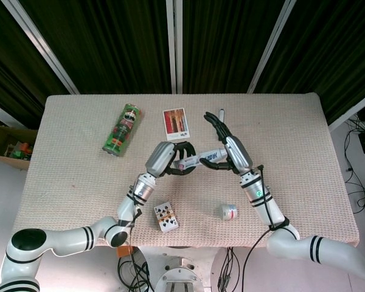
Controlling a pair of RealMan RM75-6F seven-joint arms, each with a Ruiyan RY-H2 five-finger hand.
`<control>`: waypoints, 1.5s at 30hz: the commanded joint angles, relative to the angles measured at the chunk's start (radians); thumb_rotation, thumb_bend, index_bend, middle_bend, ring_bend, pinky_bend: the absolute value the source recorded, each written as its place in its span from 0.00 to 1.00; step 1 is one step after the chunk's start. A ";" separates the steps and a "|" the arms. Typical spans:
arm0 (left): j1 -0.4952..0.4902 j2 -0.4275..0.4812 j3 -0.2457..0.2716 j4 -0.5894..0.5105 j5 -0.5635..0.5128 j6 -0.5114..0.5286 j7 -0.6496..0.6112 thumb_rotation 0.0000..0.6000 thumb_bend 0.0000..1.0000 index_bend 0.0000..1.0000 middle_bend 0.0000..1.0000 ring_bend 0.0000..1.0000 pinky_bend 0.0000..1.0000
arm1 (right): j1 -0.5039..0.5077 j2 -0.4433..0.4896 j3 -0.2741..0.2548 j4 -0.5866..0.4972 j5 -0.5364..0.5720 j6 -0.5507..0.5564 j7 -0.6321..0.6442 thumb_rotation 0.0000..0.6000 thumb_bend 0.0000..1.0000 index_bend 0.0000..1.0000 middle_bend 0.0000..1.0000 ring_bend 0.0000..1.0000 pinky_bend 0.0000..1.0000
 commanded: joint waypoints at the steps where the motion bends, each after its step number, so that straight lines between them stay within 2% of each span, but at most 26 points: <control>1: 0.000 0.003 0.001 -0.007 0.004 0.002 -0.010 1.00 0.34 0.76 0.83 0.73 0.83 | 0.001 -0.002 -0.001 0.005 -0.004 0.001 0.021 0.33 0.00 0.00 0.00 0.00 0.00; 35: -0.012 0.002 0.009 -0.016 0.027 0.017 -0.044 1.00 0.34 0.76 0.83 0.73 0.83 | 0.003 -0.015 -0.025 0.034 -0.023 -0.012 0.149 0.33 0.00 0.00 0.00 0.00 0.00; 45: -0.012 -0.018 0.002 -0.004 0.032 0.041 -0.079 1.00 0.34 0.76 0.83 0.73 0.83 | 0.001 -0.055 -0.011 0.053 -0.049 0.036 0.259 0.33 0.00 0.00 0.00 0.00 0.00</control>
